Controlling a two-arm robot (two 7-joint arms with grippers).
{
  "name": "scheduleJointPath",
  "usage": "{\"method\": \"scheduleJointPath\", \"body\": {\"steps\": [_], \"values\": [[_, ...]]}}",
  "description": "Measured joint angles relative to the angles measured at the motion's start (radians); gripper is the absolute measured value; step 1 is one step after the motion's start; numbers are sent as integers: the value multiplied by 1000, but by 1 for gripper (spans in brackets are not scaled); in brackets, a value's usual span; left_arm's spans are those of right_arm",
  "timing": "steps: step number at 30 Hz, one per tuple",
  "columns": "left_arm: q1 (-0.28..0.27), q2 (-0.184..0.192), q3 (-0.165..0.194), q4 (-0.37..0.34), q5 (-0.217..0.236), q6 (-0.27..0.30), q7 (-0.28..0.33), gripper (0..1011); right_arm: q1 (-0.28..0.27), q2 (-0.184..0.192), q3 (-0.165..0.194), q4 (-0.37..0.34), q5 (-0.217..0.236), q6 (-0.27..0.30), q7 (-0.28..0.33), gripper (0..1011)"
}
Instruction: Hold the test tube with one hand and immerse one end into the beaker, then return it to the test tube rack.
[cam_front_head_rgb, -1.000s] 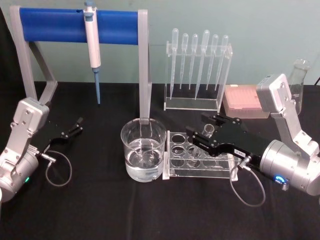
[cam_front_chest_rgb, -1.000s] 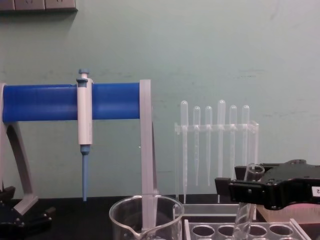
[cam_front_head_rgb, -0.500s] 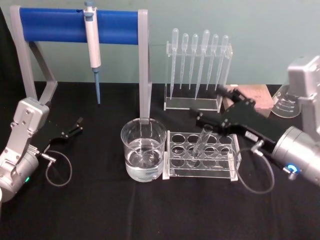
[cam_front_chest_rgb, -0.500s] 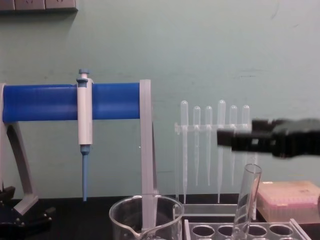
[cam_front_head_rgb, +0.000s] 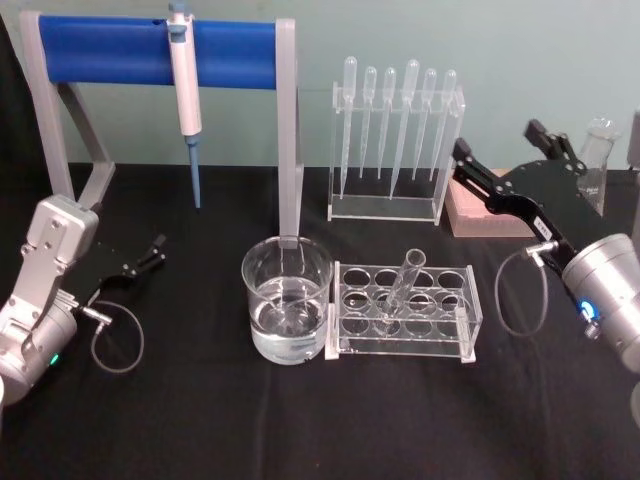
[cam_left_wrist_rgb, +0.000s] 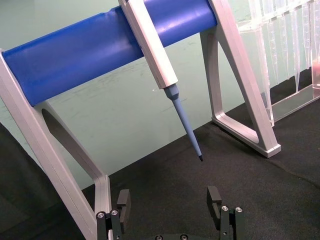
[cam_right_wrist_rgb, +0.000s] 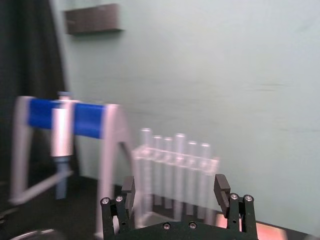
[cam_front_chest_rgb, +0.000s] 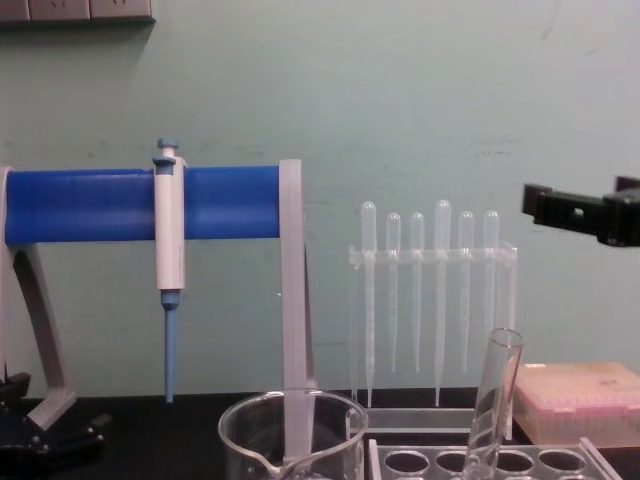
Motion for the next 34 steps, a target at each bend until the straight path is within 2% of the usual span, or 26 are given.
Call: {"method": "scheduleJointPath", "body": {"steps": [1, 3, 4, 7, 13, 18, 20, 34], "values": [[0, 0, 0, 0, 0, 0, 0, 1000, -2, -21, -3, 20, -39, -16, -43, 1003], [0, 0, 0, 0, 0, 0, 0, 1000, -4, -40, -8, 40, -72, -29, -78, 1002], [0, 0, 0, 0, 0, 0, 0, 1000, -4, -59, -13, 64, -107, -42, -113, 1002], [0, 0, 0, 0, 0, 0, 0, 1000, -5, -91, -18, 107, -148, -55, -160, 1003], [0, 0, 0, 0, 0, 0, 0, 1000, -5, -125, -23, 174, -191, -65, -188, 1003], [0, 0, 0, 0, 0, 0, 0, 1000, -2, -134, -25, 205, -214, -69, -188, 1003], [0, 0, 0, 0, 0, 0, 0, 1000, 4, -135, -33, 237, -242, -89, -185, 1003], [0, 0, 0, 0, 0, 0, 0, 1000, 3, -134, -31, 225, -231, -83, -183, 1003]]}}
